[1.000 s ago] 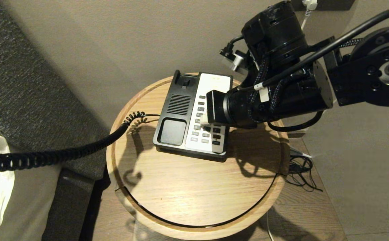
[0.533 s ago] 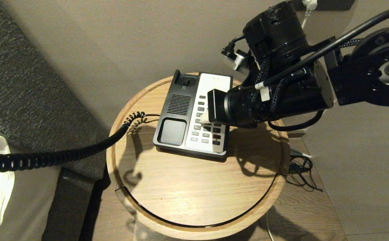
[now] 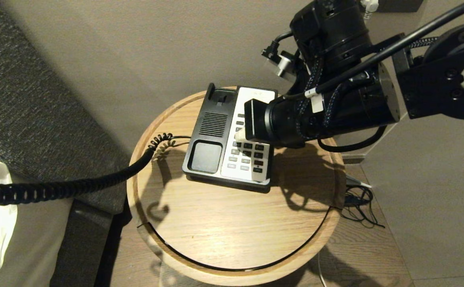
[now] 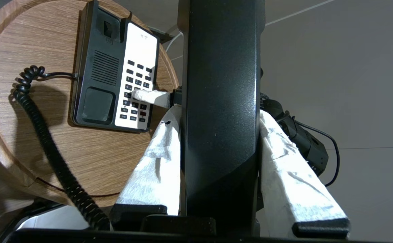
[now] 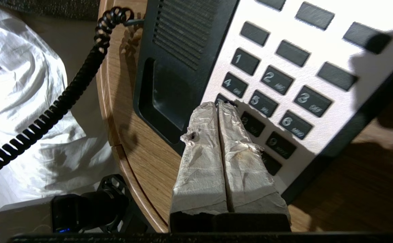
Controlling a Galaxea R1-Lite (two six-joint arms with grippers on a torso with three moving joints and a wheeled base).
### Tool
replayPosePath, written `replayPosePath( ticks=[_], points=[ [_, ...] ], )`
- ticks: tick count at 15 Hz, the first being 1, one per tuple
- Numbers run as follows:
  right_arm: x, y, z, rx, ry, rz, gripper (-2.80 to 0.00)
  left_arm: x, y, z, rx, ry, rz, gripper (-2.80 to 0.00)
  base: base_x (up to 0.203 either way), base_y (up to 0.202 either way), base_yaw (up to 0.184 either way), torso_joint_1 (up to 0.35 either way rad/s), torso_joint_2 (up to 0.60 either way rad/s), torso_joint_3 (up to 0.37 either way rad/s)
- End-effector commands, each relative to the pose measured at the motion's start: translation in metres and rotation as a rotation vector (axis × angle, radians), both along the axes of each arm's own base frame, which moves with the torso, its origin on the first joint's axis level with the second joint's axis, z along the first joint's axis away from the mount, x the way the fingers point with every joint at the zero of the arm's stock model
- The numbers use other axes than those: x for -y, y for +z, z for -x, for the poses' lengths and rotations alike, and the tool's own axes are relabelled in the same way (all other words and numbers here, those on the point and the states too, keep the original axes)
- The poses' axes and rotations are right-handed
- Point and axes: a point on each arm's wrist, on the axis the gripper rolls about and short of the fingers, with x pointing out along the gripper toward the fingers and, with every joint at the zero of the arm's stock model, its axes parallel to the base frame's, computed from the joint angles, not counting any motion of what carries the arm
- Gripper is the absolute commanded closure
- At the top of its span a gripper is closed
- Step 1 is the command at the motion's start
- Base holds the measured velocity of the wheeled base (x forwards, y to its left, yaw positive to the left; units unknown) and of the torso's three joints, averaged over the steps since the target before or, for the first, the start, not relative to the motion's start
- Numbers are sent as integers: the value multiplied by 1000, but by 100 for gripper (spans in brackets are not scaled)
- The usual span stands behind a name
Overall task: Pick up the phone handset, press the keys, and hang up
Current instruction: Dial the number
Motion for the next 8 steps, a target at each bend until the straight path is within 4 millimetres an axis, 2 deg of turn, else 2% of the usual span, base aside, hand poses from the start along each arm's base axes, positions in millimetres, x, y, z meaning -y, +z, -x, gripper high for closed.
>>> replayPosePath(
  ticks=[1, 8],
  points=[
    [-4, -4, -1, -11, 2, 8, 0, 0, -1, 0, -6, 1, 1, 0, 0, 0, 0, 0, 0, 0],
    [-8, -10, -6, -10, -3, 20, 0, 0, -2, 0, -9, 1, -2, 0, 0, 0, 0, 0, 0, 0]
  ],
)
